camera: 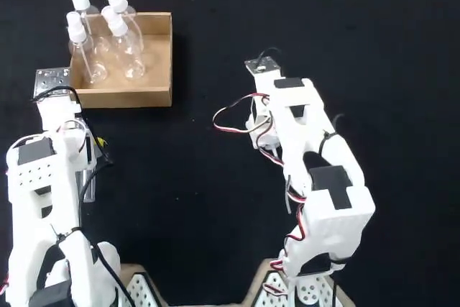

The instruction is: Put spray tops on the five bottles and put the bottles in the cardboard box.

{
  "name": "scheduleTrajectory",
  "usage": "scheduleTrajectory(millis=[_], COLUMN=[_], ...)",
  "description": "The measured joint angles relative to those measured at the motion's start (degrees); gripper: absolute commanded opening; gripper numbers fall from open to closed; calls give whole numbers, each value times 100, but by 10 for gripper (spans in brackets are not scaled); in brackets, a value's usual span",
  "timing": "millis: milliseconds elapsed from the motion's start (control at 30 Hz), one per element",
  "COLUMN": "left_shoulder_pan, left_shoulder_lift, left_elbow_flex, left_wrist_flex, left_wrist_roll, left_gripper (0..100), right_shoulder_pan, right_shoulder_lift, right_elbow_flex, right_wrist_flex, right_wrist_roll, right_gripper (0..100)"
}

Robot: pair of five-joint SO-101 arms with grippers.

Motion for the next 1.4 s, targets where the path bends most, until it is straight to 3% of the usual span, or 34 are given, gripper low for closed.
scheduleTrajectory(millis=[167, 400, 567, 733, 1000, 1400], left_shoulder_pan=[0, 123, 703, 1143, 2180, 3481], left_shoulder_lift=[0, 0, -211, -1319, -2936, -4255], left_elbow_flex=[0, 0, 0, 360, 967, 1626], left_wrist_flex=[0, 0, 343, 431, 431, 105], left_wrist_roll=[0, 0, 0, 0, 0, 229], left_gripper=[91, 91, 91, 91, 91, 91], right_shoulder_pan=[220, 404, 404, 404, 404, 404], right_shoulder_lift=[-35, -1099, -1864, -2356, -2804, -3868], right_elbow_flex=[-149, -826, -1266, -1714, -2532, -2804], right_wrist_flex=[70, 1116, 1600, 1714, 1873, 2180], right_wrist_roll=[9, 18, -18, -659, -1635, -2365], right_gripper=[29, 32, 32, 32, 32, 32])
